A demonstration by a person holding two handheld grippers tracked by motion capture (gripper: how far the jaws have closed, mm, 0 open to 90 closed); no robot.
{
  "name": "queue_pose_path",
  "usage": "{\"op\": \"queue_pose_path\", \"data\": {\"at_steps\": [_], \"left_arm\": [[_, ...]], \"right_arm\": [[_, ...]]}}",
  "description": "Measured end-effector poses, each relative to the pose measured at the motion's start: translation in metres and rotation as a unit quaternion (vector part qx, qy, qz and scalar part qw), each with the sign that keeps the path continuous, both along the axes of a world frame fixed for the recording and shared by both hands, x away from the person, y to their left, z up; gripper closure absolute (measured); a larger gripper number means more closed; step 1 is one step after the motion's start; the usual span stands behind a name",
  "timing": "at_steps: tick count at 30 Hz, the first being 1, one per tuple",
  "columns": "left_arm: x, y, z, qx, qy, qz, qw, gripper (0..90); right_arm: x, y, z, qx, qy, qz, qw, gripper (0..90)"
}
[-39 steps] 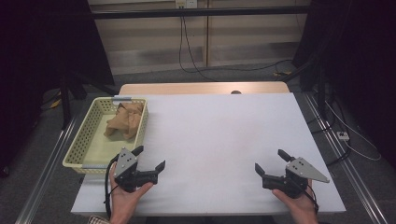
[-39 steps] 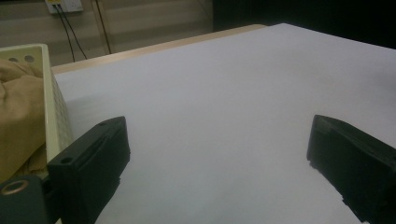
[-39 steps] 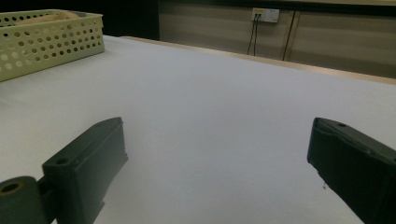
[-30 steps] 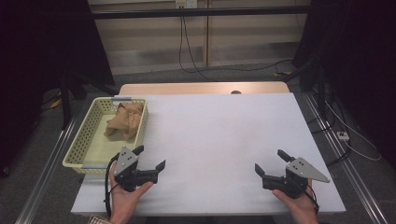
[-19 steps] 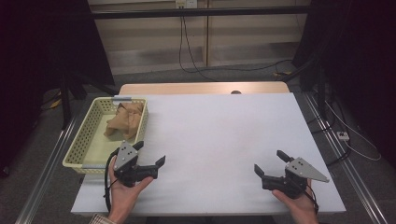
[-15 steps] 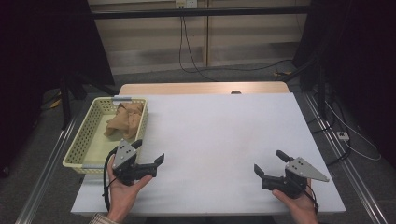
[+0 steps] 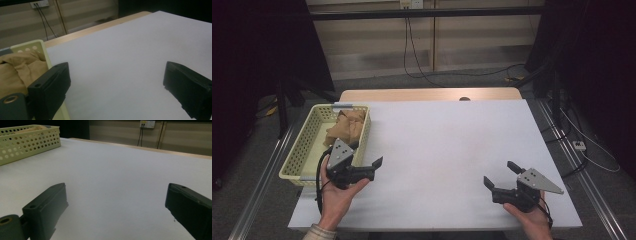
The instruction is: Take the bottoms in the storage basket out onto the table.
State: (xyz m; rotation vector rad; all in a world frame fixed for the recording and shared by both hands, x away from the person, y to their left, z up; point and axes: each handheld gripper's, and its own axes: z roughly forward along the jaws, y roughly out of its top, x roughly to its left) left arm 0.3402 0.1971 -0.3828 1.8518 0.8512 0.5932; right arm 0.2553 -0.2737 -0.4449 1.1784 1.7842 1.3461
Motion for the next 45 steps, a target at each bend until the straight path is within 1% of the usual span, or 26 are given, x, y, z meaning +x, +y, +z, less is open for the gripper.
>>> {"op": "queue_pose_path", "data": {"at_steps": [5, 8, 10, 12, 13, 14, 15, 16, 17, 18, 21, 23, 24, 25, 27, 28, 30, 31, 32, 33, 36, 40, 41, 43, 45], "left_arm": [[0.010, 0.009, 0.011, -0.008, 0.002, 0.014, 0.9999, 7.5], [0.012, 0.013, 0.014, -0.007, 0.001, 0.021, 0.9998, 7.5], [0.018, 0.017, 0.019, 0.004, -0.004, 0.034, 0.9994, 7.5], [0.019, 0.019, 0.020, 0.004, -0.004, 0.036, 0.9993, 7.5], [0.025, 0.023, 0.024, -0.005, 0.007, 0.036, 0.9993, 7.5], [0.027, 0.024, 0.026, -0.006, 0.007, 0.040, 0.9992, 7.5], [0.028, 0.026, 0.029, -0.004, 0.006, 0.045, 0.9990, 7.5], [0.028, 0.028, 0.032, -0.018, 0.004, 0.046, 0.9987, 7.5], [0.028, 0.028, 0.032, -0.018, 0.004, 0.046, 0.9987, 8.2], [0.028, 0.030, 0.036, -0.029, -0.005, 0.048, 0.9984, 9.4], [0.030, 0.031, 0.038, -0.026, -0.008, 0.049, 0.9984, 9.5], [0.034, 0.033, 0.040, -0.026, -0.005, 0.052, 0.9983, 9.3], [0.039, 0.035, 0.041, -0.024, -0.001, 0.057, 0.9981, 9.3], [0.039, 0.035, 0.041, -0.024, -0.001, 0.057, 0.9981, 9.2], [0.048, 0.040, 0.041, -0.021, 0.006, 0.065, 0.9976, 9.1], [0.048, 0.040, 0.041, -0.021, 0.006, 0.065, 0.9976, 8.9], [0.054, 0.043, 0.042, -0.021, 0.019, 0.068, 0.9973, 8.8], [0.055, 0.043, 0.042, -0.023, 0.021, 0.067, 0.9972, 7.6], [0.057, 0.044, 0.044, -0.025, 0.019, 0.062, 0.9976, 7.6], [0.057, 0.044, 0.044, -0.020, 0.017, 0.065, 0.9975, 7.6], [0.059, 0.044, 0.045, -0.023, 0.014, 0.067, 0.9974, 7.0], [0.070, 0.046, 0.046, -0.002, 0.008, 0.077, 0.9970, 7.0], [0.073, 0.047, 0.046, -0.003, 0.007, 0.080, 0.9968, 7.0], [0.075, 0.047, 0.046, -0.003, 0.009, 0.082, 0.9966, 7.0], [0.081, 0.049, 0.047, 0.002, 0.012, 0.088, 0.9961, 7.0]], "right_arm": [[0.000, 0.001, 0.000, 0.000, -0.001, 0.002, 1.0000, 3.7], [0.000, 0.000, 0.000, -0.001, 0.000, 0.004, 1.0000, 3.7], [-0.001, 0.001, 0.000, -0.002, 0.000, 0.007, 1.0000, 3.7], [-0.001, 0.001, 0.000, -0.002, 0.001, 0.007, 1.0000, 3.7], [0.000, 0.001, 0.000, -0.002, 0.001, 0.008, 1.0000, 3.6], [0.000, 0.001, 0.000, -0.002, 0.002, 0.007, 1.0000, 3.6], [0.000, 0.001, 0.000, -0.002, 0.002, 0.007, 1.0000, 3.6], [0.000, 0.001, 0.000, -0.003, 0.002, 0.006, 1.0000, 3.6], [0.000, 0.001, 0.000, -0.003, 0.002, 0.006, 1.0000, 3.6], [0.000, 0.001, 0.000, -0.002, 0.002, 0.006, 1.0000, 3.6], [0.000, 0.001, 0.000, -0.002, 0.003, 0.005, 1.0000, 3.6], [0.000, 0.001, 0.000, -0.003, 0.003, 0.006, 1.0000, 3.6], [0.000, 0.001, 0.000, -0.002, 0.002, 0.007, 1.0000, 3.6], [0.000, 0.001, 0.000, -0.002, 0.002, 0.007, 1.0000, 3.6], [-0.001, 0.001, 0.000, -0.001, 0.001, 0.007, 1.0000, 3.6], [-0.001, 0.001, 0.000, -0.001, 0.001, 0.007, 1.0000, 3.5], [-0.001, 0.001, 0.000, -0.001, 0.002, 0.007, 1.0000, 3.6], [-0.001, 0.001, 0.000, -0.001, 0.002, 0.007, 1.0000, 3.6], [-0.001, 0.001, 0.000, -0.001, 0.002, 0.008, 1.0000, 3.5], [-0.001, 0.001, 0.000, -0.001, 0.002, 0.007, 1.0000, 3.5], [-0.001, 0.001, 0.000, -0.001, 0.002, 0.007, 1.0000, 3.5], [-0.001, 0.002, 0.000, -0.003, 0.001, 0.009, 1.0000, 3.5], [-0.001, 0.002, 0.000, -0.002, 0.002, 0.008, 1.0000, 3.5], [0.000, 0.001, 0.000, -0.002, 0.003, 0.008, 1.0000, 3.5], [-0.001, 0.001, 0.000, -0.001, 0.002, 0.008, 1.0000, 3.5]]}}
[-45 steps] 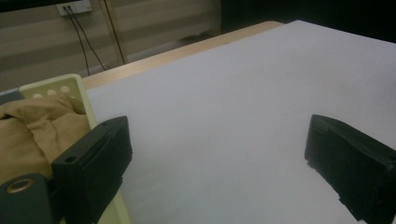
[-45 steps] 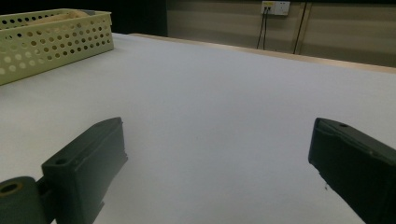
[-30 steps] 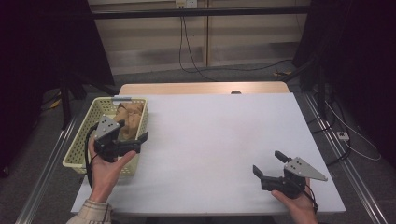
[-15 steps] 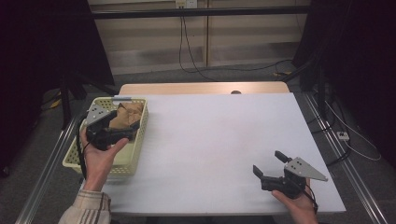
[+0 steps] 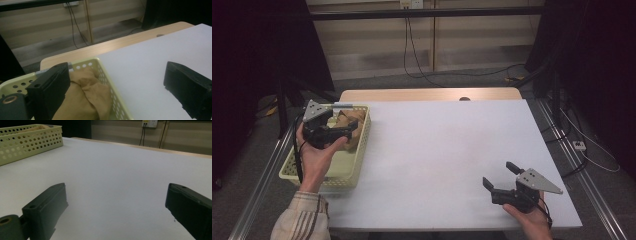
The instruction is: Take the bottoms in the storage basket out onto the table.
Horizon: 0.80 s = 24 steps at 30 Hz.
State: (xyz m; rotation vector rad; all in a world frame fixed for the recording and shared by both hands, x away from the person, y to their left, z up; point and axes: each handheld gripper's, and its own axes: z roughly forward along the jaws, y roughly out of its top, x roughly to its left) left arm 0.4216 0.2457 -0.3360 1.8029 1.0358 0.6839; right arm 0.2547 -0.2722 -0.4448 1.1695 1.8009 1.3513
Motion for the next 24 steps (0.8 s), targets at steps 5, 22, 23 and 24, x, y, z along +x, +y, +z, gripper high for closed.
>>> {"op": "queue_pose_path", "data": {"at_steps": [5, 22, 23, 24], "left_arm": [[0.011, 0.000, -0.001, 0.014, 0.005, 0.001, 0.9999, 5.9], [0.059, 0.006, -0.021, 0.035, 0.053, 0.034, 0.9974, 5.8], [0.062, 0.007, -0.023, 0.036, 0.058, 0.036, 0.9970, 5.8], [0.065, 0.007, -0.025, 0.036, 0.063, 0.037, 0.9967, 5.8]], "right_arm": [[0.000, 0.000, 0.000, -0.001, -0.001, 0.002, 1.0000, 3.5], [0.000, 0.001, 0.000, 0.001, 0.002, 0.003, 1.0000, 3.4], [0.000, 0.001, 0.000, 0.001, 0.002, 0.003, 1.0000, 3.4], [0.000, 0.001, 0.000, 0.001, 0.002, 0.003, 1.0000, 3.4]]}}
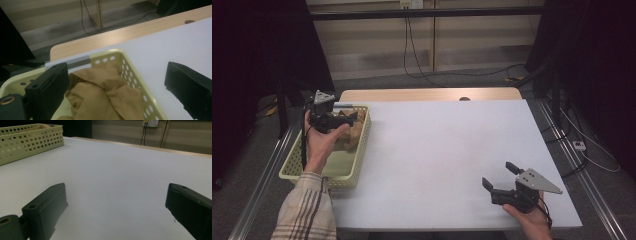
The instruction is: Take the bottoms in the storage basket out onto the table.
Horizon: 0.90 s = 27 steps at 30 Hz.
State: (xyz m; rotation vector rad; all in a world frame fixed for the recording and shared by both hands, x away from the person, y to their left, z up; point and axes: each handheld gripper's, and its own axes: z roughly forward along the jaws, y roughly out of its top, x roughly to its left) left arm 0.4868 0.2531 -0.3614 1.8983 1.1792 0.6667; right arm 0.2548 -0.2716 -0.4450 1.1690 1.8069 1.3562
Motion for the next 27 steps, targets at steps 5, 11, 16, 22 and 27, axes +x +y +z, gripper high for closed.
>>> {"op": "queue_pose_path", "data": {"at_steps": [5, 11, 16, 22, 27], "left_arm": [[0.013, 0.001, -0.012, 0.012, 0.027, 0.006, 0.9995, 6.3], [0.026, 0.004, -0.028, 0.015, 0.052, 0.018, 0.9983, 6.2], [0.032, 0.003, -0.038, 0.025, 0.078, 0.029, 0.9962, 5.6], [0.039, 0.003, -0.051, 0.035, 0.111, 0.038, 0.9925, 4.4], [0.042, 0.008, -0.059, 0.016, 0.157, 0.038, 0.9868, 3.4]], "right_arm": [[0.000, 0.000, 0.000, 0.000, 0.001, 0.001, 1.0000, 3.4], [0.000, 0.000, 0.000, 0.000, 0.001, 0.001, 1.0000, 3.4], [0.000, 0.000, 0.000, -0.002, 0.002, 0.003, 1.0000, 3.4], [0.000, 0.001, 0.000, -0.004, 0.002, 0.004, 1.0000, 3.4], [0.000, 0.000, -0.001, -0.004, 0.003, 0.004, 1.0000, 3.4]]}}
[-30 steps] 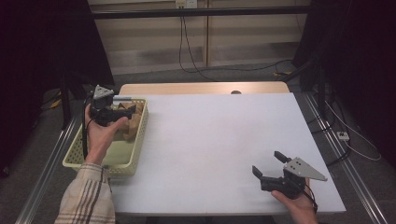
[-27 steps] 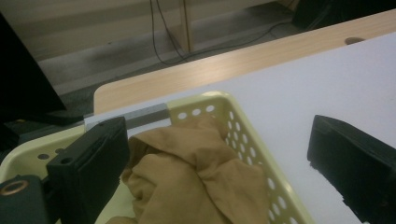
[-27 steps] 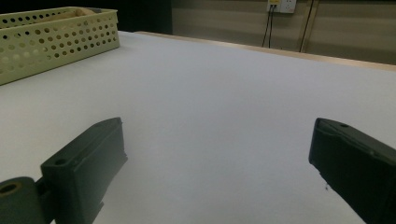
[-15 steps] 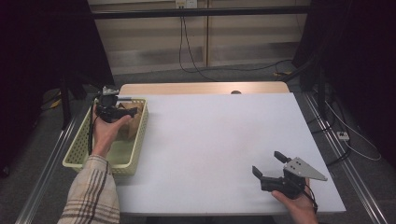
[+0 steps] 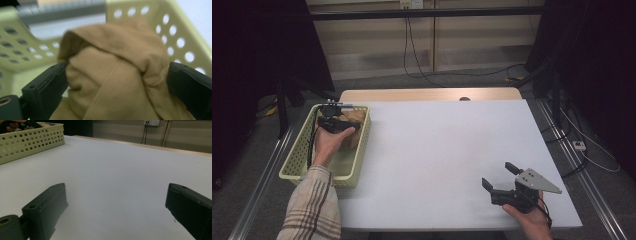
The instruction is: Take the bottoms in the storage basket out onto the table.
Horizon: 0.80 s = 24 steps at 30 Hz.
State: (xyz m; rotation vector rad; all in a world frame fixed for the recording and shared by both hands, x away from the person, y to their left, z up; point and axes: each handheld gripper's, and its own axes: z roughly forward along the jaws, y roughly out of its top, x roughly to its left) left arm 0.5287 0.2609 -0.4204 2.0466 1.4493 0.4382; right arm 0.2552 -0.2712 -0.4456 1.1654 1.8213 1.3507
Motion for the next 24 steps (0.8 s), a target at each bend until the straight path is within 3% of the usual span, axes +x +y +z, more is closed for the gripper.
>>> {"op": "queue_pose_path", "data": {"at_steps": [2, 10, 11, 16, 17, 19, 24], "left_arm": [[0.003, 0.002, -0.008, -0.004, 0.024, -0.001, 0.9997, 1.7], [0.005, 0.001, -0.019, 0.002, 0.032, -0.010, 0.9994, 0.4], [0.005, 0.001, -0.019, -0.003, 0.044, -0.002, 0.9990, 1.5], [0.006, 0.002, -0.022, -0.011, 0.057, -0.001, 0.9983, 3.1], [0.005, 0.002, -0.024, -0.013, 0.074, 0.000, 0.9971, 3.1], [0.004, 0.002, -0.025, -0.015, 0.085, -0.011, 0.9962, 4.1], [0.004, 0.002, -0.022, -0.028, 0.118, 0.003, 0.9926, 12.8]], "right_arm": [[0.000, 0.000, 0.000, 0.000, 0.000, 0.000, 1.0000, 3.4], [0.000, 0.000, 0.000, 0.000, 0.000, 0.000, 1.0000, 3.4], [-0.001, 0.000, 0.000, 0.000, 0.000, 0.000, 1.0000, 3.4], [-0.001, 0.000, 0.000, 0.001, 0.000, 0.002, 1.0000, 3.4], [-0.001, 0.001, 0.000, 0.000, 0.000, 0.001, 1.0000, 3.4], [-0.001, 0.001, 0.000, -0.001, 0.000, 0.002, 1.0000, 3.4], [0.000, 0.001, 0.000, -0.002, 0.000, 0.002, 1.0000, 3.4]]}}
